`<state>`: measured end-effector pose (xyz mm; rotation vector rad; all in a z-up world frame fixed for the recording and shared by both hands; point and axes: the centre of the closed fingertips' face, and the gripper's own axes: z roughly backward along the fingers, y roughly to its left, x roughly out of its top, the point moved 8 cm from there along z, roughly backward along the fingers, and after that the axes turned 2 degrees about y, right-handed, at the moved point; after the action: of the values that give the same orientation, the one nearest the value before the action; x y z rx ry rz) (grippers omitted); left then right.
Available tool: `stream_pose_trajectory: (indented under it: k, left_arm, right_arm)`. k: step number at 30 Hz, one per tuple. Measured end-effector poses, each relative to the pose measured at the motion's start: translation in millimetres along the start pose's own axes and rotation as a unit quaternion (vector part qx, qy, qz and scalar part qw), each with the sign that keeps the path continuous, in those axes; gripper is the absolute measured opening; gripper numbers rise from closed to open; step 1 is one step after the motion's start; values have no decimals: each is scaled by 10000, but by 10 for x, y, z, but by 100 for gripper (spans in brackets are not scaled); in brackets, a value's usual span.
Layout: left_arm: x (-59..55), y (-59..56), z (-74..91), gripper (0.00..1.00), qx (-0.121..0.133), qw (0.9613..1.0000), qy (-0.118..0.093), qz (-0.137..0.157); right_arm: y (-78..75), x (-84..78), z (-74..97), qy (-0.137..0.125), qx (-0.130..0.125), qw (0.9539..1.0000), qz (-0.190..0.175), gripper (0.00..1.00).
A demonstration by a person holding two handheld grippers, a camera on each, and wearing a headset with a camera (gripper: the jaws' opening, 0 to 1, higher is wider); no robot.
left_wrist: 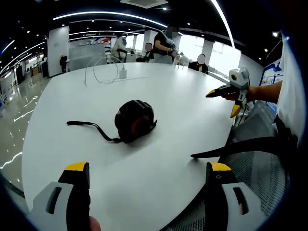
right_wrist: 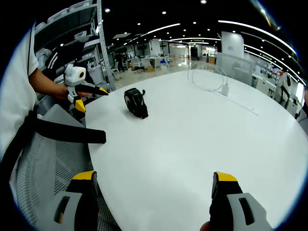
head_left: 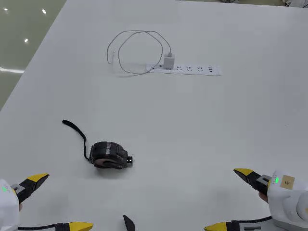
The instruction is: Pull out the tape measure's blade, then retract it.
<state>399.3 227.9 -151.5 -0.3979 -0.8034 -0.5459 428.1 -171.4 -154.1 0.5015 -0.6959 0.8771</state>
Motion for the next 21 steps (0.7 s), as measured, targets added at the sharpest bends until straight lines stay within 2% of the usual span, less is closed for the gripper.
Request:
stream_pose_trajectory:
  k: [21]
  left_arm:
    - [8, -21, 6, 99, -13, 10000, 0, 0]
  right_arm:
    - [4, -23, 17, -8, -26, 10000, -38, 99]
